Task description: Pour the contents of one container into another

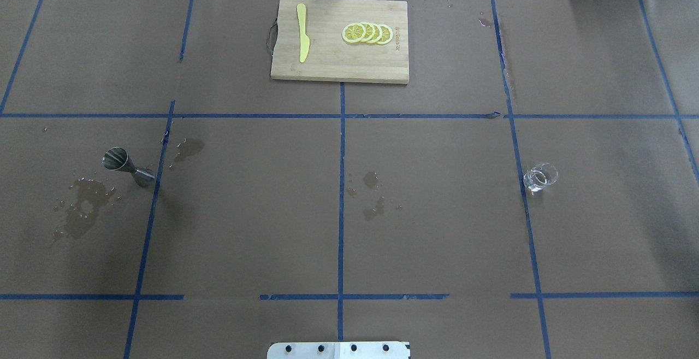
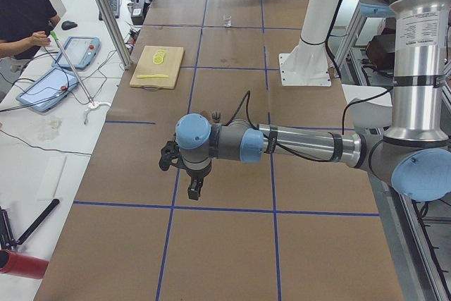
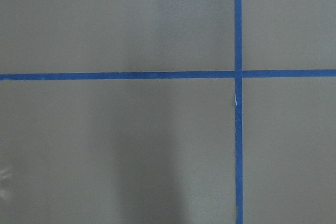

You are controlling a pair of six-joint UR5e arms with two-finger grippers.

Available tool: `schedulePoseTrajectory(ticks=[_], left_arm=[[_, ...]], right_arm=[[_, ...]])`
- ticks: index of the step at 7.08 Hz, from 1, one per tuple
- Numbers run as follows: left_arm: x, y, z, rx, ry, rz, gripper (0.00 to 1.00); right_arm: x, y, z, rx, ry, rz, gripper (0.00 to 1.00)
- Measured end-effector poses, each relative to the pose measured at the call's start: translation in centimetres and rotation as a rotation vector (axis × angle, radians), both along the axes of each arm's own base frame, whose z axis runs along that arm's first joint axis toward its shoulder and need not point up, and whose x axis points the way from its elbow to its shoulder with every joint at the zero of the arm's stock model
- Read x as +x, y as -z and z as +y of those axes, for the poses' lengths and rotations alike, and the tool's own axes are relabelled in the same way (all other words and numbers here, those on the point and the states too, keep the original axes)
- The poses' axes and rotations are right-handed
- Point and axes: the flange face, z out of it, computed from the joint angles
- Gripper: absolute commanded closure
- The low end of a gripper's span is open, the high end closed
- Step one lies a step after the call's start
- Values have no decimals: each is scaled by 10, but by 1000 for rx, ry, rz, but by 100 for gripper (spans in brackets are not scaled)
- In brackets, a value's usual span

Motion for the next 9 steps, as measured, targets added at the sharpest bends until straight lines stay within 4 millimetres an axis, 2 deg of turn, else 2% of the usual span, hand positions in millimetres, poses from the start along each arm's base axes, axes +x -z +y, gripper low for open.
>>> schedulePoseTrajectory(ticks=[3, 9], left_arm=[[0, 13, -1, 27, 5, 1, 0], [0, 19, -2, 39, 5, -1, 0]], right_arm=[[0, 3, 0, 7, 0, -3, 0], [-1, 7, -2, 14, 0, -8, 0]])
